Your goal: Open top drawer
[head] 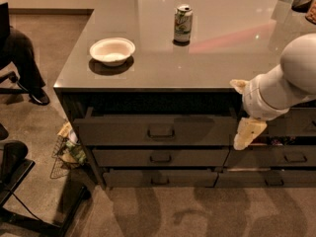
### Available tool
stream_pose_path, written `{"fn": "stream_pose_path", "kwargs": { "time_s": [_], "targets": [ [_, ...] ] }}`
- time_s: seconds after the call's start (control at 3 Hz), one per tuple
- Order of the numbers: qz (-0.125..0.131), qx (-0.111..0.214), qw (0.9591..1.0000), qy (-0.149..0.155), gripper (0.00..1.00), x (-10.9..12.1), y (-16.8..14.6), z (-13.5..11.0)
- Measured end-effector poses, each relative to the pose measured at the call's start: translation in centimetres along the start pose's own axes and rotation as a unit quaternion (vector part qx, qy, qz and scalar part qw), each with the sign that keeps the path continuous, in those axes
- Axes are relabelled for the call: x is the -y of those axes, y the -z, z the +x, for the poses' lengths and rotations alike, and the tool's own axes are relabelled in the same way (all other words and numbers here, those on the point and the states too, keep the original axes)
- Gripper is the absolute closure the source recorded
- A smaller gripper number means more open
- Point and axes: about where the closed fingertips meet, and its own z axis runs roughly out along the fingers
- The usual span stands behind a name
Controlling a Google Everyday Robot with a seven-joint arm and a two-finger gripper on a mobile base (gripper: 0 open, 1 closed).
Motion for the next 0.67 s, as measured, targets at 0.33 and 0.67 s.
{"fn": "stream_pose_path", "kwargs": {
  "time_s": [0.33,0.67],
  "targets": [
    [0.005,-0.005,1.0000,0.004,0.00,0.2,-0.1,0.2],
    [-0.009,-0.014,0.9998,0.007,0.00,-0.6,-1.1,-0.1]
  ]
}}
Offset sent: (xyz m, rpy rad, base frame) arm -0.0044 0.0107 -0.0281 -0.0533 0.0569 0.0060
